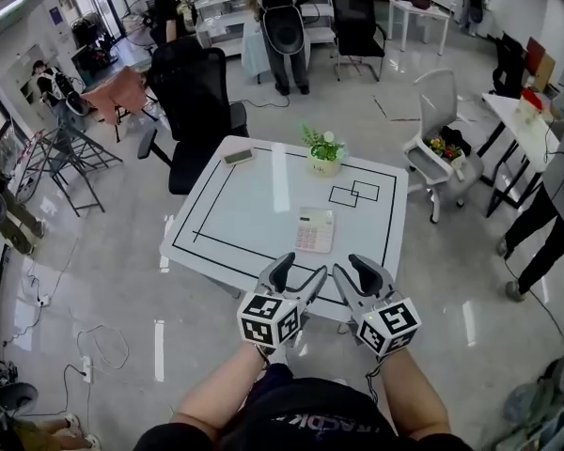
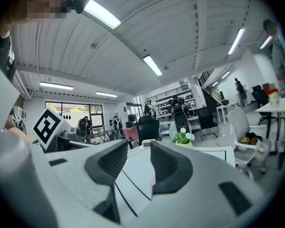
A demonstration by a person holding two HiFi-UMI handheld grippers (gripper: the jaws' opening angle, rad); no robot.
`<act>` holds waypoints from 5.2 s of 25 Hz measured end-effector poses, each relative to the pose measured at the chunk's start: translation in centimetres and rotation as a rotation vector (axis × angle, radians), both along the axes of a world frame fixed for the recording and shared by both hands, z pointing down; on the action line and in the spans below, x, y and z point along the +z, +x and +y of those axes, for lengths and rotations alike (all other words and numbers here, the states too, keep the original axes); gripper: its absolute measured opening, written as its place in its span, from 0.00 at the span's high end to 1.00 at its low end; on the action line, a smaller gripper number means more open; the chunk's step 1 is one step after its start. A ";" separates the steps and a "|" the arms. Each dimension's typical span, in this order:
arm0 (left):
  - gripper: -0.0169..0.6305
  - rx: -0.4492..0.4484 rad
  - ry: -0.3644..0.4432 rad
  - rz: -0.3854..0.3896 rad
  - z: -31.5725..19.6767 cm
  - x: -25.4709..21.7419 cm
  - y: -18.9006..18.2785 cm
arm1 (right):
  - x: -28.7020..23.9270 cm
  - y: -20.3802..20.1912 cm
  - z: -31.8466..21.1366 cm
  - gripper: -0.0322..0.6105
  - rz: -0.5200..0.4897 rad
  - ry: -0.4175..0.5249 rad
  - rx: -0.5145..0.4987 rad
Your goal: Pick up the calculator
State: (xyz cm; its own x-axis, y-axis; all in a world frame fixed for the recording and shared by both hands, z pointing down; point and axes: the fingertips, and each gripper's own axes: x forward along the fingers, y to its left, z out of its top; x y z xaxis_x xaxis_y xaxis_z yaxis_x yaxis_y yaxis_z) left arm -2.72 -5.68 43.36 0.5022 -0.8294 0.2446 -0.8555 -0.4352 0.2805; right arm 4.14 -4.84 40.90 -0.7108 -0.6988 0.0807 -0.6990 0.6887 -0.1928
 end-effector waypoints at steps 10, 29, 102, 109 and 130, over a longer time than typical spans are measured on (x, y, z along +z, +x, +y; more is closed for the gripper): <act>0.48 0.144 -0.058 0.024 -8.9 1.8 -6.1 | 1.0 -5.7 -8.5 0.74 0.039 -0.044 0.144; 0.48 0.247 -0.138 0.067 -14.4 5.2 -9.8 | 4.4 -8.8 -13.7 0.74 0.115 -0.137 0.254; 0.60 0.094 -0.482 -0.056 -23.6 19.6 -4.5 | 21.5 -5.6 -24.3 0.65 0.236 -0.549 0.068; 0.60 0.113 -0.373 -0.072 -21.9 15.3 -6.1 | 17.1 -7.3 -22.4 0.66 0.239 -0.435 0.114; 0.60 0.244 -0.081 -0.070 -8.8 0.6 -6.6 | 2.5 -7.9 -8.3 0.66 0.225 -0.126 0.282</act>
